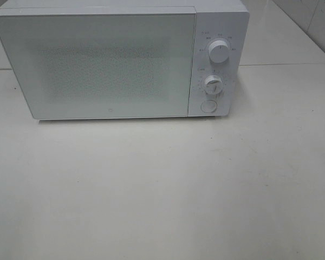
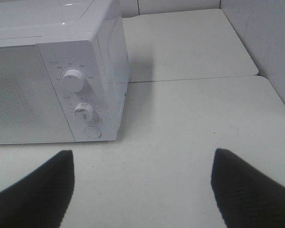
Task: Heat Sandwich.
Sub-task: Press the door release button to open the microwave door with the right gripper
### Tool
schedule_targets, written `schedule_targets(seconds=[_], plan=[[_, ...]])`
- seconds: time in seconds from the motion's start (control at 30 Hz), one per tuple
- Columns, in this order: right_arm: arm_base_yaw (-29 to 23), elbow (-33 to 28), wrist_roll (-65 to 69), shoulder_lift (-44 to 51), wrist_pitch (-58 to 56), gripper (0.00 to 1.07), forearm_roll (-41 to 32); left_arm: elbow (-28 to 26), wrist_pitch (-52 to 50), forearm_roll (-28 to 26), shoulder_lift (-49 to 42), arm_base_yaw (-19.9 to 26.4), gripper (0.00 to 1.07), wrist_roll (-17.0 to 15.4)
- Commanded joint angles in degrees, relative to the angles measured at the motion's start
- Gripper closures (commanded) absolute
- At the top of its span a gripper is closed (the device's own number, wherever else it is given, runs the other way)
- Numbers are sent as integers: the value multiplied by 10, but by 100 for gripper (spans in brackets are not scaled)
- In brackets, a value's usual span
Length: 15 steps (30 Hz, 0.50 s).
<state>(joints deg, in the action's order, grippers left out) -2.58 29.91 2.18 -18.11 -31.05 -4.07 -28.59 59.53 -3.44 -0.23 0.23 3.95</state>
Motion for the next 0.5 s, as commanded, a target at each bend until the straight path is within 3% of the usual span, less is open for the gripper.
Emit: schedule_targets(seconds=[0.03,0.5], plan=[[4,5,5,-41,54,31,2,2,0,-5,-13,2,5,-3],[4,5,5,-213,194,31,3,2,0,-5,-13,2,5,-3]])
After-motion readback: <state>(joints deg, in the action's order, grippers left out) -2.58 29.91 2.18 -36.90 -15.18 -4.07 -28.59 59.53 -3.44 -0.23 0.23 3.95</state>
